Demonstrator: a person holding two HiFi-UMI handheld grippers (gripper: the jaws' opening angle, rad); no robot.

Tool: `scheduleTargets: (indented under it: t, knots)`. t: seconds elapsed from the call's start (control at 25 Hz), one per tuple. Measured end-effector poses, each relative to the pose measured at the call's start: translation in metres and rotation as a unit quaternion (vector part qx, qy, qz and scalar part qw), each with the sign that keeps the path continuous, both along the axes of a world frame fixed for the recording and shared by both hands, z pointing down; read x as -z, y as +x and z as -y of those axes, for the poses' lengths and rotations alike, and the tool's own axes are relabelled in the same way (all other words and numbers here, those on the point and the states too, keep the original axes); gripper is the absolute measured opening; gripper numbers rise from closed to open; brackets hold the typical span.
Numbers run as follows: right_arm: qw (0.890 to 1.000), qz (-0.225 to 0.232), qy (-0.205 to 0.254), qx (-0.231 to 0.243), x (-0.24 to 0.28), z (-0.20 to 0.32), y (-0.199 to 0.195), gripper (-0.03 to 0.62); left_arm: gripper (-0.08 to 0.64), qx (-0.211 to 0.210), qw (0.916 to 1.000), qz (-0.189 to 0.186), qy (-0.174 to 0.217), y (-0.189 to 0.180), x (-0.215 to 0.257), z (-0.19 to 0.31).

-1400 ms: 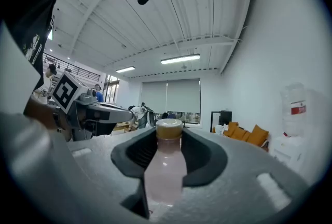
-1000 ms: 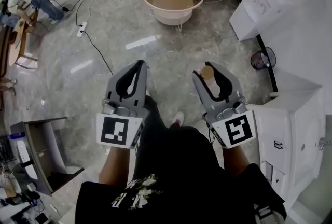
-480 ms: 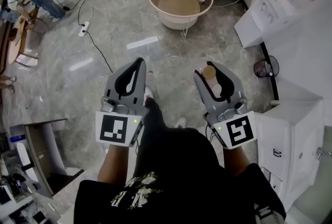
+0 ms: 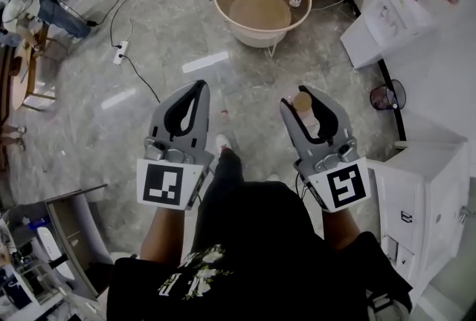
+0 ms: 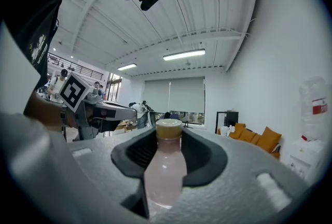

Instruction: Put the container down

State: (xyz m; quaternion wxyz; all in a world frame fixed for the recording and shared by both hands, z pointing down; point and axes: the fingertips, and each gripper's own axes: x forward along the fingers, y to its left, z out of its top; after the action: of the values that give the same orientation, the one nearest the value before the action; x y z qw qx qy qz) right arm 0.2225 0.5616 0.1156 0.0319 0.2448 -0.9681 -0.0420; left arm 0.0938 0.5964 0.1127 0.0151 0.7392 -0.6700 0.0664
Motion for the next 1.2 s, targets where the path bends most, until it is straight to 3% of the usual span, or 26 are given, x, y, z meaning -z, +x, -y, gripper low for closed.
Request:
scheduleTargets:
  t: [0.48,0.64,1.2]
  knots:
    - [0.999,-0.007,-0.007,-0.04,-0.014,0.055,-0.105,0.135,0.012,-0.025,0.9997,0.0,-0.004,-0.116,-0.01,0.054]
    - [0.999,0.01,0.011,-0.046,-0.011,0.064,-0.136,0.133,0.012,-0.026,0.9996,0.002,-0.005,-0.153,-0.017,0.059]
    - [0.999,-0.001,-0.002,-0.046,-0.029,0.11,-0.206,0.135,0.012,-0.012,0.9998,0.0,-0.016,-0.231,-0.031,0.095]
